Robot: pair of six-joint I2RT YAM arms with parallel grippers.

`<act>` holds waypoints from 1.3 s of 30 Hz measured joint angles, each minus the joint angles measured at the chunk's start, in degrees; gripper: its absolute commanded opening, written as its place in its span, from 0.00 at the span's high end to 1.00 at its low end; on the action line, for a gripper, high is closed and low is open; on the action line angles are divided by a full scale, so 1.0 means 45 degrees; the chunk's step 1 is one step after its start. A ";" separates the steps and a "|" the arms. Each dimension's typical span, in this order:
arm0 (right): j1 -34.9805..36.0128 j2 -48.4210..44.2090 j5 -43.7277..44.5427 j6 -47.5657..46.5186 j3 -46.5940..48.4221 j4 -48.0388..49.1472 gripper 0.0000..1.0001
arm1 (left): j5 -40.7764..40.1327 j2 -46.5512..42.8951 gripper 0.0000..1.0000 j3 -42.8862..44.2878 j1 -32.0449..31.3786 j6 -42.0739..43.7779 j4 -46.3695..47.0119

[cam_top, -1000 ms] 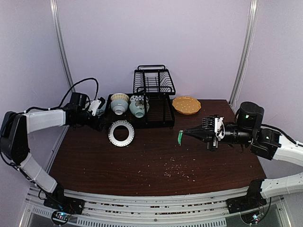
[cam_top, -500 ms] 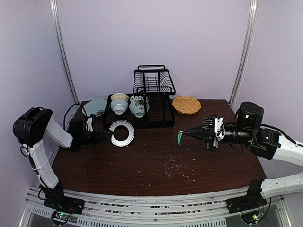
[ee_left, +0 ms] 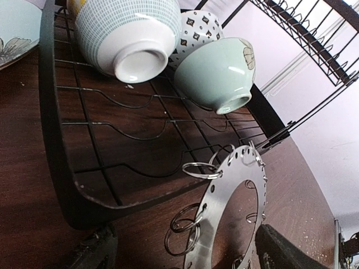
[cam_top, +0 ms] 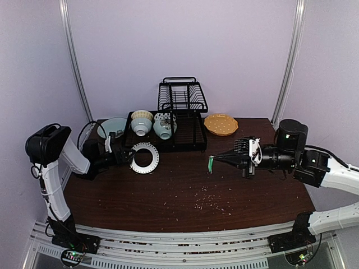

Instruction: Put the keys on the keyring

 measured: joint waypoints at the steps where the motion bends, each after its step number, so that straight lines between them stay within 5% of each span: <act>1: 0.0000 0.0010 0.0000 0.0000 0.0005 0.0000 1.00 | 0.0063 0.0087 0.20 0.0073 -0.0010 -0.0019 -0.0015; 9: 0.0000 0.0049 0.0005 -0.0015 0.0010 -0.0087 1.00 | 0.0597 0.0578 0.36 0.0593 -0.0393 0.0063 0.0034; 18: 0.0000 0.0049 0.0024 -0.0189 0.0029 -0.0228 1.00 | 0.1151 0.0996 1.00 0.0782 -0.0559 0.0068 0.0160; 30: 0.0000 0.0049 0.0146 -0.0243 0.0287 -0.0529 1.00 | 0.1787 -0.2210 1.00 -0.1311 -0.0928 -0.0471 0.0602; 33: 0.0000 0.0097 0.0393 -0.0321 0.0782 -0.0933 1.00 | 0.1467 -0.4493 1.00 -0.0957 -0.1826 0.0665 -0.2327; 39: 0.0000 0.0447 0.1433 -0.0947 0.2127 -0.1676 1.00 | 0.0602 -0.8267 1.00 0.2909 -0.4473 0.4269 -1.0652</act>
